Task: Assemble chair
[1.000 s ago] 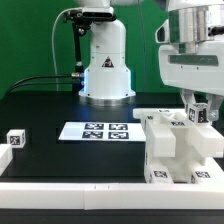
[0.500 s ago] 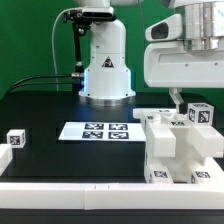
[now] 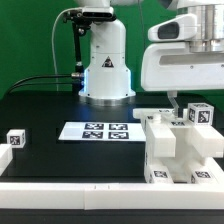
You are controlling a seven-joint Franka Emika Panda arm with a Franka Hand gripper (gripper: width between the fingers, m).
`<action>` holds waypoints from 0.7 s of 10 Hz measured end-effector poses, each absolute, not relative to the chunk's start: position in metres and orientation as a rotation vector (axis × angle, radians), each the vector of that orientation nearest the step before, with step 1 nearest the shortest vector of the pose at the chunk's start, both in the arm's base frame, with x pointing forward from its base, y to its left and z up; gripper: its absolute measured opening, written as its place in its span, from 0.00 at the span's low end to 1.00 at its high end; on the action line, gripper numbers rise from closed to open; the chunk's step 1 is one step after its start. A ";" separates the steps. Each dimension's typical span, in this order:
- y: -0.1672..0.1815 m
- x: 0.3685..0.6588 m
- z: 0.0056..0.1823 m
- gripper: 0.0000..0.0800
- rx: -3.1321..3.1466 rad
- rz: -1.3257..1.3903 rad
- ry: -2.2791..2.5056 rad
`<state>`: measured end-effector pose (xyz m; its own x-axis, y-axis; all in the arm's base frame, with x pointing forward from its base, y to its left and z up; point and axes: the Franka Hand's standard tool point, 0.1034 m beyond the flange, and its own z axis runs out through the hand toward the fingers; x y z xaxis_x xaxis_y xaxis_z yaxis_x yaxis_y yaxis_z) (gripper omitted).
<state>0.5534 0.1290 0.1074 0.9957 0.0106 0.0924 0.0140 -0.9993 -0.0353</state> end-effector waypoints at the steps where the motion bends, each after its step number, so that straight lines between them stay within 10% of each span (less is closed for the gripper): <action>1: 0.127 0.553 0.106 0.81 -3.102 -0.140 -0.022; 3: 0.128 0.553 0.106 0.78 -3.096 -0.137 0.075; 4: 0.128 0.553 0.106 0.47 -3.089 -0.134 0.161; 7: 0.128 0.553 0.105 0.33 -3.033 -0.123 0.549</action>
Offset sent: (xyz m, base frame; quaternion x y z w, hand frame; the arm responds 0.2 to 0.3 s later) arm 0.0000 0.0000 0.0000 0.0000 0.0000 0.1296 0.9916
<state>0.5529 0.1282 0.1054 0.9337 -0.3516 0.0680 -0.3471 -0.9352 -0.0698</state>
